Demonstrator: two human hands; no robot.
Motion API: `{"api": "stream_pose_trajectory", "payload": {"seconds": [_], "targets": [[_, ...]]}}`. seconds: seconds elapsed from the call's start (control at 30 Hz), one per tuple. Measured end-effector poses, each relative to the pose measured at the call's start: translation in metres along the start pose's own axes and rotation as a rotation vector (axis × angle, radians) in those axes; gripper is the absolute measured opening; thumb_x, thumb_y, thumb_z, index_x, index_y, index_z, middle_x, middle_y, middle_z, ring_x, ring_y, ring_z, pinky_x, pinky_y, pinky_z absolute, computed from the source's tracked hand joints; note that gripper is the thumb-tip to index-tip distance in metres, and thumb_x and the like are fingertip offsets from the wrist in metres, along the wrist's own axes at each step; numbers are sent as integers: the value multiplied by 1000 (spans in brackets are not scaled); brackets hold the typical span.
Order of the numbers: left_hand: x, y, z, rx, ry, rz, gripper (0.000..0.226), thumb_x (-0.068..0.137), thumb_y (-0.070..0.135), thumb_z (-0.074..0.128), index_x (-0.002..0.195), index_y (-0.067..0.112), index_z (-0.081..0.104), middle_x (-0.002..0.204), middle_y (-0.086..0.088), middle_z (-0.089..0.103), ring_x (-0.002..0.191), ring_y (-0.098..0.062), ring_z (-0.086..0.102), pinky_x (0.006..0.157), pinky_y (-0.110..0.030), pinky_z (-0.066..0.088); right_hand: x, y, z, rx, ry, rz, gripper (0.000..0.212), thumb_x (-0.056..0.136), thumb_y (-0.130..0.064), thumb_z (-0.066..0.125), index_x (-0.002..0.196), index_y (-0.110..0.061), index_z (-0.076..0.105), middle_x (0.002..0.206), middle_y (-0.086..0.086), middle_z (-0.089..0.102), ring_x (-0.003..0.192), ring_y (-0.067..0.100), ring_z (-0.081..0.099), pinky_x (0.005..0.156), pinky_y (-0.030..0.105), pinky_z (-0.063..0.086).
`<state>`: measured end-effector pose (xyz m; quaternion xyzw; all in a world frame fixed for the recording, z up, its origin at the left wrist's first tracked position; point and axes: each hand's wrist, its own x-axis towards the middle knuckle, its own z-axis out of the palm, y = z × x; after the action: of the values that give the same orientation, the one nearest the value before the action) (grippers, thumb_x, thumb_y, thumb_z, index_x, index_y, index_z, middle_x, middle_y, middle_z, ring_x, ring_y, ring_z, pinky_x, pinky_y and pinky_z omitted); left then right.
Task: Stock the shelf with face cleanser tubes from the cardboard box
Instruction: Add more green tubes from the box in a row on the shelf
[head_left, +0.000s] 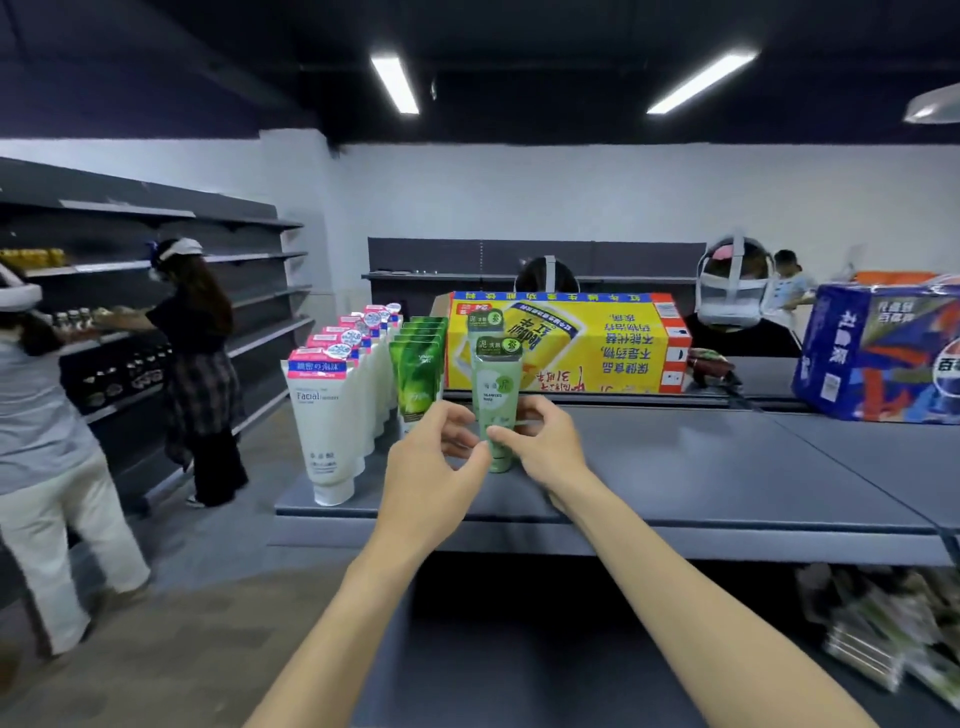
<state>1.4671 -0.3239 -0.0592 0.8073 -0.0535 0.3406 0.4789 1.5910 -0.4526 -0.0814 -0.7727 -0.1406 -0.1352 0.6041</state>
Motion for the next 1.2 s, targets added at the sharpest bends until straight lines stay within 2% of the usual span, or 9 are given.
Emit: {"api": "stream_pose_trajectory", "payload": {"seconds": [0.17,0.3,0.37,0.5,0.63,0.97,1.2], "targets": [[14,-3,3,28,-5,-4,18,81,20,67,96,27,60,77,13,69,78,3,62,68,-14,50,23,4,17,53,13,37,36,78,-15,82,110,-20,66,100,-7,74,92,12,71,83,34,60],[28,-11,5,89,-22,-20,17,81,22,67,96,27,59,77,13,68,73,0,62,72,-27,54,38,7,27,54,13,45,39,80,-13,81,115,-16,65,105,-4,73,95,12,71,87,37,59],[34,-16,6,114,-21,-22,18,81,23,67,95,28,58,76,13,67,72,-1,62,73,-30,54,44,9,31,41,37,39,39,79,-14,82,113,-17,63,103,-5,72,94,13,70,84,34,60],[41,-24,7,128,-27,-23,18,81,25,66,95,31,57,77,14,67,74,0,62,71,-30,53,55,11,34,16,70,53,36,77,-16,83,102,-21,58,99,-4,69,92,16,70,84,39,60],[42,-31,10,104,-49,-24,19,81,24,66,96,31,57,78,15,68,79,-1,63,75,-37,55,65,13,36,-8,81,47,35,78,-16,83,100,-20,57,99,-3,69,90,17,70,84,38,59],[35,-43,12,82,-80,-23,20,79,28,63,97,35,57,81,16,67,83,1,61,78,-32,54,78,19,43,-30,105,40,33,78,-17,83,93,-24,55,95,-4,67,92,19,69,85,41,59],[35,-43,14,69,-82,-17,21,79,28,64,97,37,57,81,20,66,83,2,62,76,-28,53,82,20,41,-44,104,50,34,79,-16,82,101,-20,56,99,-3,67,95,19,68,87,41,59]]}}
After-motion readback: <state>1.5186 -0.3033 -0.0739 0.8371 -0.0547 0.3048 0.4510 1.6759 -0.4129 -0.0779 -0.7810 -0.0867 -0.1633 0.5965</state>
